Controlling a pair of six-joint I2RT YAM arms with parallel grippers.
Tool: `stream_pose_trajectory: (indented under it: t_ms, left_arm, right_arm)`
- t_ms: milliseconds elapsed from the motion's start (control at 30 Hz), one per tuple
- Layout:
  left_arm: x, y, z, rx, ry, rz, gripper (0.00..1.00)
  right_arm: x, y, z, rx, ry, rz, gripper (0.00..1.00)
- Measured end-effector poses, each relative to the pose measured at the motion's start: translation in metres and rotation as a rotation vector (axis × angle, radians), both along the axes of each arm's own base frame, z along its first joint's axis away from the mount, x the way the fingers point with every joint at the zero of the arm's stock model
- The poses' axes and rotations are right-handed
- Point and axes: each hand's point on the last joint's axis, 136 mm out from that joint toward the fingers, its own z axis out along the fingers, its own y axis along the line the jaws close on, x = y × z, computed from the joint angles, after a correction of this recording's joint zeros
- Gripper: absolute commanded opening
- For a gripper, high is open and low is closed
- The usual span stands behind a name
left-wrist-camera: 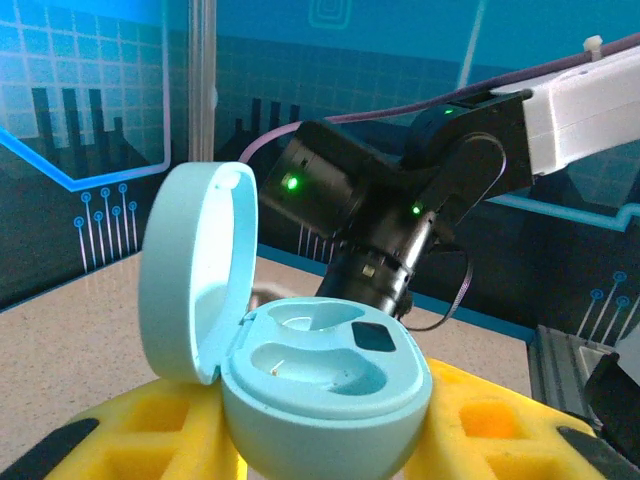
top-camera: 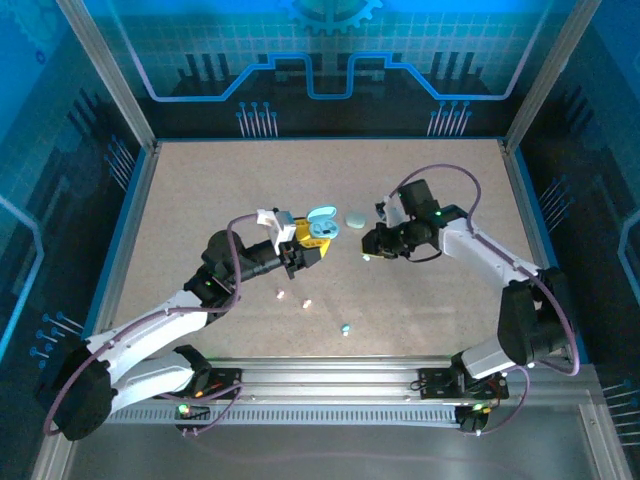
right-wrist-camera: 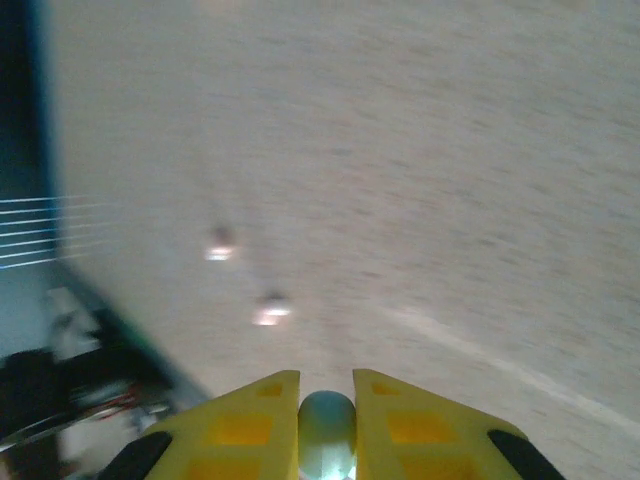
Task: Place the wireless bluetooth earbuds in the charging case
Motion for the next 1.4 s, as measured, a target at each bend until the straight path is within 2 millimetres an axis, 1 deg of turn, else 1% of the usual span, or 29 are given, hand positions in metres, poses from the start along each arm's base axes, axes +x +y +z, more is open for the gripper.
stream_pose_trajectory:
  t_ms: [100,200,300,400,533,733,933,1067,1167,1267,1400]
  left_arm:
    - [0.001,0.002,0.002,-0.004,-0.006,0.010,0.27]
    - [0.001,0.003,0.004,-0.007,-0.010,0.016,0.27]
    - [0.001,0.005,0.005,-0.008,-0.013,0.022,0.27]
    - [0.001,0.006,0.006,-0.004,-0.028,0.029,0.27]
    - [0.001,0.007,0.005,0.000,-0.034,0.034,0.27]
    - [0.002,0.007,0.001,0.018,-0.036,0.043,0.27]
    - [0.006,0.009,-0.002,0.030,-0.036,0.064,0.27]
    - [0.011,0.012,-0.005,0.042,-0.041,0.102,0.27]
    - [0.018,0.013,-0.011,0.055,-0.030,0.127,0.27]
    - [0.024,0.011,-0.022,0.074,-0.008,0.141,0.27]
    - [0.030,0.008,-0.033,0.093,0.014,0.147,0.27]
  right_arm:
    - [-0.008,0.020,0.025,0.176,0.013,0.084,0.18]
    - [-0.018,0.034,0.049,0.321,0.025,0.164,0.18]
    - [-0.025,0.040,0.065,0.414,0.038,0.221,0.19]
    - [-0.030,0.043,0.076,0.470,0.054,0.251,0.19]
    - [-0.030,0.045,0.086,0.504,0.064,0.265,0.19]
    - [-0.028,0.045,0.090,0.501,0.093,0.233,0.19]
    - [-0.024,0.042,0.097,0.470,0.105,0.155,0.20]
    - [-0.020,0.037,0.107,0.452,0.099,0.072,0.20]
    - [-0.016,0.034,0.118,0.457,0.087,0.008,0.20]
    - [-0.013,0.032,0.128,0.473,0.079,-0.035,0.21]
    - [-0.011,0.031,0.136,0.491,0.079,-0.066,0.21]
